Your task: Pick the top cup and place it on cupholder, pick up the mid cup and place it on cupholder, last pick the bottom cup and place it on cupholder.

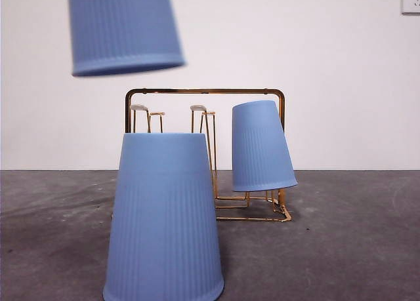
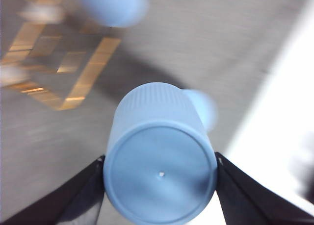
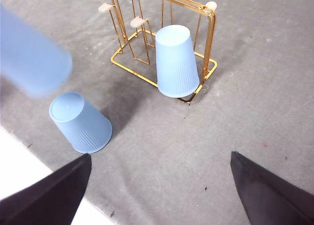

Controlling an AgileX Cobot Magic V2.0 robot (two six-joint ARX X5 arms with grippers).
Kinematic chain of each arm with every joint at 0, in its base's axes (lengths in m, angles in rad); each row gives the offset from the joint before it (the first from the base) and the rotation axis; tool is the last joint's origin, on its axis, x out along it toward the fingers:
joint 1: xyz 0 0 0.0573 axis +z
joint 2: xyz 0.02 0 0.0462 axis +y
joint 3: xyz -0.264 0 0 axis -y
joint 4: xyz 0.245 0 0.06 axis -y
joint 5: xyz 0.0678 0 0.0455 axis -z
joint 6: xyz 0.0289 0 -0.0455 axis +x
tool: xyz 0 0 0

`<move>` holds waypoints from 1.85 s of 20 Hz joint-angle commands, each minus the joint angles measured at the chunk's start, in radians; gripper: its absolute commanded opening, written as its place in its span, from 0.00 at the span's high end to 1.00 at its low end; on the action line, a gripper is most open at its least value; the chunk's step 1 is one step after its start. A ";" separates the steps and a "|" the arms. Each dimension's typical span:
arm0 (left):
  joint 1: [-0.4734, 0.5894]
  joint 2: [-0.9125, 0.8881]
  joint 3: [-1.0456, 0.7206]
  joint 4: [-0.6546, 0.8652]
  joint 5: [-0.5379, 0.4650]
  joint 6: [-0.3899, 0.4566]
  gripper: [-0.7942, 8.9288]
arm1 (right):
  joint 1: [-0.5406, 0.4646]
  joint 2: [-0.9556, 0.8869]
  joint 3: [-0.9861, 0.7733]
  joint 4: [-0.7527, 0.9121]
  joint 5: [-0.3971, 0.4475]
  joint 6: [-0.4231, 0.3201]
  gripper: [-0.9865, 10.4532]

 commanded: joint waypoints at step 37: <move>0.378 0.426 0.030 0.371 -0.030 0.013 0.63 | 0.007 0.006 0.008 0.012 0.005 -0.019 0.52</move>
